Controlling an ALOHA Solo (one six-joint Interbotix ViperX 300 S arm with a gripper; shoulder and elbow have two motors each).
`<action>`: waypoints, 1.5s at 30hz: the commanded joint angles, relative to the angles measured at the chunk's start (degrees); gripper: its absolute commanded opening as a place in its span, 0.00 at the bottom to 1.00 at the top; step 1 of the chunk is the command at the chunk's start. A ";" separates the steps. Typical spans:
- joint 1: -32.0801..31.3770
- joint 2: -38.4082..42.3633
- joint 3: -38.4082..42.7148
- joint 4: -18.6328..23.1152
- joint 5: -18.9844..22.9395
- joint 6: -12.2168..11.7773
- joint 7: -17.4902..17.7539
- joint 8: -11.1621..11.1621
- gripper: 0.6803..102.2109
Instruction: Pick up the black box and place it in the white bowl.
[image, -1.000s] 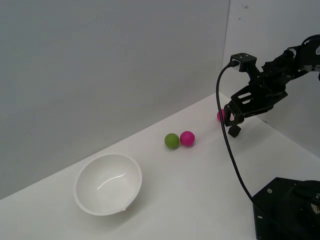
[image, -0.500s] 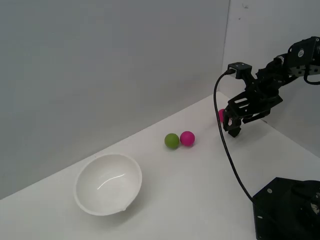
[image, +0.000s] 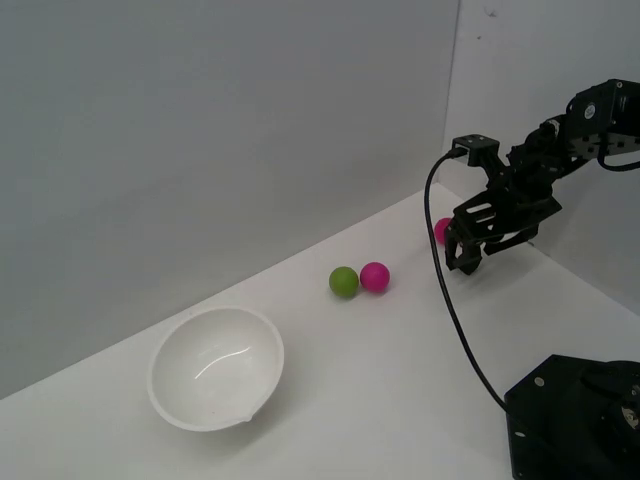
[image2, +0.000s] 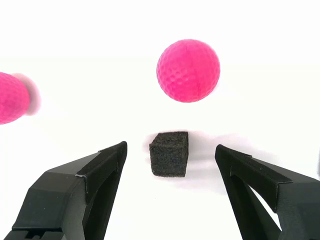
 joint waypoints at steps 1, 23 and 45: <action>0.53 1.14 1.49 -0.53 -0.70 -0.18 0.62 0.97 0.96; 0.53 0.97 1.32 -0.09 -0.26 -0.09 0.79 0.97 0.02; 0.53 12.48 12.66 -3.52 -3.78 1.76 7.21 0.35 0.02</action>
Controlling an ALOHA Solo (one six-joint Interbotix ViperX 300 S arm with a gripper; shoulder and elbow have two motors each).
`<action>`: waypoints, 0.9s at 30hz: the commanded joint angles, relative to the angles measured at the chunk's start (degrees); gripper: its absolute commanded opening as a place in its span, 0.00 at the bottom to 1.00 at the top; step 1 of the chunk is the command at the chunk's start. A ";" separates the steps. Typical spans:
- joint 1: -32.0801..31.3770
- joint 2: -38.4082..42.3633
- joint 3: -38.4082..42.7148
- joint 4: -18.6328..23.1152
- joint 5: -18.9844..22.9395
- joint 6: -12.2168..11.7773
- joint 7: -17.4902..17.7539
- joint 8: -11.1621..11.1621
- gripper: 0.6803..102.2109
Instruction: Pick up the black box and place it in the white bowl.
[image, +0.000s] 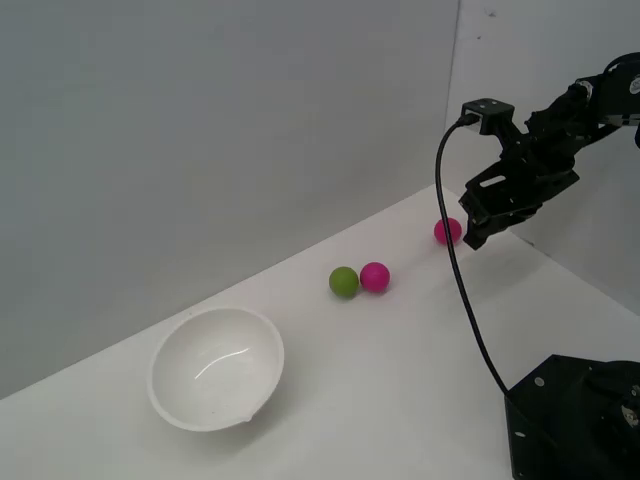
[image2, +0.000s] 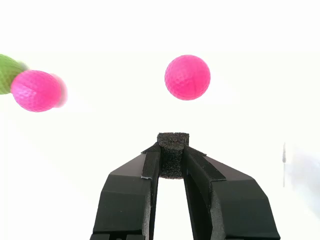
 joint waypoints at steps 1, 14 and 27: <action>0.53 2.90 3.52 -1.41 -1.85 -0.35 0.26 0.35 0.02; 0.44 8.96 9.49 -7.56 -8.00 -0.62 3.25 -0.35 0.02; -8.00 14.06 14.50 -7.03 -7.38 -3.43 3.96 -3.96 0.02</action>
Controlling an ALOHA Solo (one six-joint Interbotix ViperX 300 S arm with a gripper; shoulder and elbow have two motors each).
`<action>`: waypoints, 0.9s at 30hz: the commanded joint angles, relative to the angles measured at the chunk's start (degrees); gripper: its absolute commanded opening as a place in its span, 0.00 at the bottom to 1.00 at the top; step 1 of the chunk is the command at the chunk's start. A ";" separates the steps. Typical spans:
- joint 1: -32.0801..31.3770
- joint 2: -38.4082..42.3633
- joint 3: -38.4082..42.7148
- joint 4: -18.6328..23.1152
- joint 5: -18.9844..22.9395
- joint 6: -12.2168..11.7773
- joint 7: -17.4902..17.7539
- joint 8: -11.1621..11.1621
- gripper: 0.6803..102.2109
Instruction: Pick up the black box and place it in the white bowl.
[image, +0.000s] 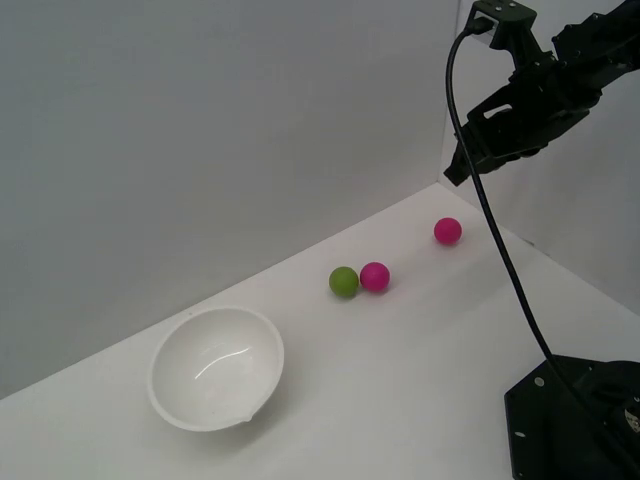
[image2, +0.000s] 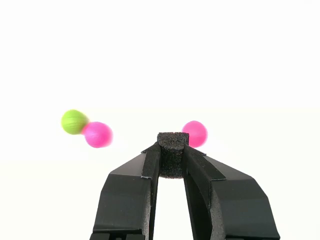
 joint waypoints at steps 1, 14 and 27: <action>-2.64 1.41 1.76 -0.79 -0.97 -1.05 0.00 -1.32 0.02; -18.72 3.69 3.96 0.26 0.00 -1.05 -3.34 -10.02 0.02; -28.92 1.67 1.93 1.05 0.79 -1.05 -8.17 -14.50 0.02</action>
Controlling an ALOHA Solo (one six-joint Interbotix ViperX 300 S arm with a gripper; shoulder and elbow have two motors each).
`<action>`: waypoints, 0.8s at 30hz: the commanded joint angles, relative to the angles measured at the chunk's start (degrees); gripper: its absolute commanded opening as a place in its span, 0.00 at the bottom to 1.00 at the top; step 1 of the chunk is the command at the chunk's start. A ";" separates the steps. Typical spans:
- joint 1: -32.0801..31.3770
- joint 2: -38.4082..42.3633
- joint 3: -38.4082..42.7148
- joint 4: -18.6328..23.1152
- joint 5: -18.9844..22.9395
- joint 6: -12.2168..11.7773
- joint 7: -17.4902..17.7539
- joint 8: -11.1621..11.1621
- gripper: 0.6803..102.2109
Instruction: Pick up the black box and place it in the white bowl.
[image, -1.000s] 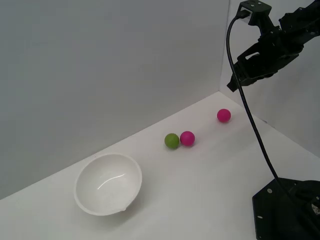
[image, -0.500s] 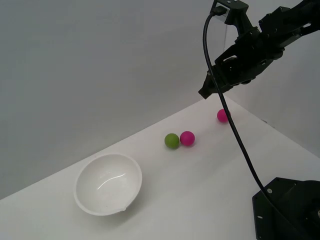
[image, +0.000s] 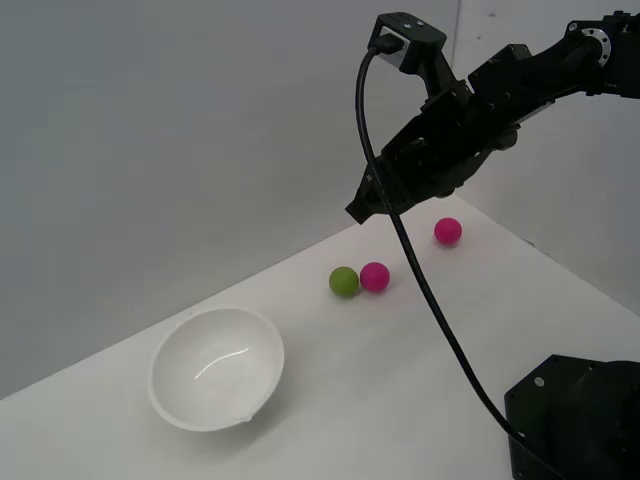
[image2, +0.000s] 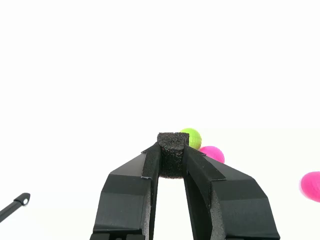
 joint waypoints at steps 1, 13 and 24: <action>-1.67 0.26 0.62 -0.44 -0.70 -0.79 -0.09 -0.26 0.02; -8.09 -2.02 -1.85 -0.44 -0.70 -0.88 -3.87 -3.34 0.02; -16.35 -6.68 -6.42 -1.14 -1.49 -0.88 -9.32 -6.86 0.02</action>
